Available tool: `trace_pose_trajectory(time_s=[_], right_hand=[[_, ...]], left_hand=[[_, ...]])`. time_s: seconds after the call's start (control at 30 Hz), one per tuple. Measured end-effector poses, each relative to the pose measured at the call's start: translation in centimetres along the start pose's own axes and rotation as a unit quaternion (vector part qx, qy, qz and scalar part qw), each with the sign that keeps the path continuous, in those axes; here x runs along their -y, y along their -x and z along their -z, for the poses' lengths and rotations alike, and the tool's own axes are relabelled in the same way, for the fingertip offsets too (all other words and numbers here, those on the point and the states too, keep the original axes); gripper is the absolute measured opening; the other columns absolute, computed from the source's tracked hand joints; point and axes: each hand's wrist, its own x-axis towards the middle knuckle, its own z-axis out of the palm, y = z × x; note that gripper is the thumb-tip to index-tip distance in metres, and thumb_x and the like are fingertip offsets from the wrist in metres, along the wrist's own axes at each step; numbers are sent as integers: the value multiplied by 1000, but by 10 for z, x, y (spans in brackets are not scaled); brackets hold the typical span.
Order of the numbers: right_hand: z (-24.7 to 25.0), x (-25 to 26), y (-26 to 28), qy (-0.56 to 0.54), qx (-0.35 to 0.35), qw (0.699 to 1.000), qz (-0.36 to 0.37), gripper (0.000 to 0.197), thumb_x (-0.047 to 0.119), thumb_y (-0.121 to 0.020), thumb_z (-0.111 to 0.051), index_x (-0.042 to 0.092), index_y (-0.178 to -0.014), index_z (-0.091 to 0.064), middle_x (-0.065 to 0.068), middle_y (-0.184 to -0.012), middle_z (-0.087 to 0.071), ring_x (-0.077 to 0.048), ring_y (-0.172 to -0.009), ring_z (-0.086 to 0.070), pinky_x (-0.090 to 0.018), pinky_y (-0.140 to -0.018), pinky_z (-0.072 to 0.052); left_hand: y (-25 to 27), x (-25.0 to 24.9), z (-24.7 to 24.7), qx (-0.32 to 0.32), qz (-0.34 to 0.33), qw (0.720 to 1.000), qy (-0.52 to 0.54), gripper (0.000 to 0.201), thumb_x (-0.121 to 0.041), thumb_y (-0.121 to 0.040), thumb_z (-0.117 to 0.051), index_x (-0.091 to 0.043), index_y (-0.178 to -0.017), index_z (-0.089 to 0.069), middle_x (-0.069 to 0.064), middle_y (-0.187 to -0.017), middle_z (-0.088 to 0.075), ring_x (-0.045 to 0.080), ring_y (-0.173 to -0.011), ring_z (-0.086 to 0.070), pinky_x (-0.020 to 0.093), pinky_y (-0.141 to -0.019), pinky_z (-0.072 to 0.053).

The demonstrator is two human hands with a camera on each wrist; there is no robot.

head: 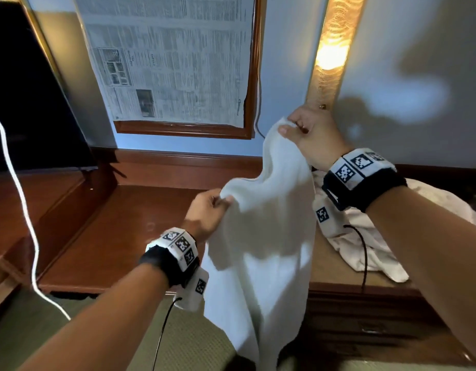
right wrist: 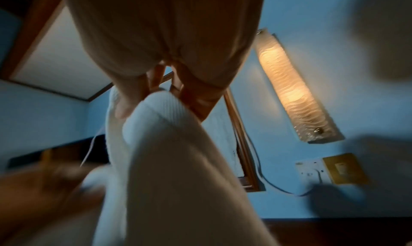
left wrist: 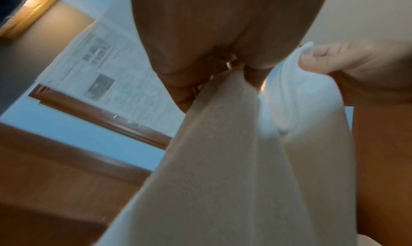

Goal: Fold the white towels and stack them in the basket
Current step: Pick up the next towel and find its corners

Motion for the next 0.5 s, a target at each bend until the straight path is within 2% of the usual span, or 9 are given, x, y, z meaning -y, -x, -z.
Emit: trace_pose_trajectory(time_s=[0.1, 0.13, 0.2, 0.27, 0.3, 0.37, 0.4, 0.47, 0.5], right_hand=[[-19, 11, 26, 33, 173, 982, 63, 17, 24, -85, -74, 8, -86, -68, -1, -84, -62, -4, -78, -55, -19, -73, -39], [-29, 13, 36, 35, 221, 971, 83, 22, 28, -81, -74, 7, -83, -69, -4, -89, -63, -6, -84, -56, -18, -77, -39], [-51, 11, 55, 33, 277, 956, 89, 29, 33, -74, -74, 5, -78, -71, -11, -97, -61, -17, -96, -55, -26, -87, -42], [-67, 9, 66, 24, 267, 960, 77, 29, 36, -72, -75, 7, -74, -71, -12, -87, -59, -20, -90, -53, -37, -85, -44], [-72, 10, 66, 25, 248, 965, 77, 30, 37, -73, -73, 7, -70, -70, -12, -80, -57, -20, -83, -51, -41, -80, -44], [-76, 17, 59, 33, 213, 972, 94, 37, 41, -72, -64, 6, -62, -63, -11, -71, -50, -22, -70, -48, -42, -69, -42], [-77, 23, 54, 34, 196, 975, 99, 37, 42, -71, -61, 7, -60, -59, -9, -70, -46, -23, -67, -47, -40, -65, -41], [-81, 36, 44, 29, 151, 983, 98, 28, 34, -73, -64, 10, -60, -58, -4, -72, -45, -23, -65, -49, -37, -64, -39], [-83, 41, 38, 25, 124, 988, 94, 24, 29, -74, -66, 8, -63, -61, -5, -73, -47, -23, -67, -50, -37, -66, -39]], left_hand=[[-14, -24, 8, 31, -31, 997, -65, 36, -28, -94, -62, 0, -74, -52, 2, -63, -45, 16, -57, -39, 31, -58, -35], [-18, -34, 10, 41, -43, 995, -85, 31, -21, -95, -62, -1, -72, -53, 0, -61, -44, 15, -56, -37, 29, -57, -33], [-22, -55, 16, 59, -88, 987, -118, 26, -17, -95, -63, -10, -70, -59, -5, -62, -50, 12, -57, -40, 28, -59, -35], [-18, -71, 23, 74, -125, 979, -145, 23, -18, -95, -66, -27, -73, -66, -8, -68, -63, 7, -63, -52, 26, -65, -43], [-14, -76, 28, 78, -134, 978, -143, 23, -18, -94, -67, -29, -75, -69, -9, -69, -66, 4, -63, -54, 23, -65, -44], [-6, -74, 40, 70, -122, 987, -72, 22, -18, -94, -70, -22, -73, -70, -6, -64, -66, 5, -58, -52, 22, -59, -43], [-2, -69, 47, 57, -107, 992, -23, 17, -18, -93, -71, -16, -76, -72, 2, -65, -66, 8, -59, -52, 23, -59, -42], [5, -52, 62, 34, -69, 997, 30, 24, -19, -92, -73, 1, -81, -67, 16, -67, -59, 16, -60, -48, 29, -59, -39], [9, -39, 69, 34, -47, 998, 40, 31, -20, -92, -73, 6, -78, -62, 16, -65, -53, 17, -58, -44, 30, -57, -37]])
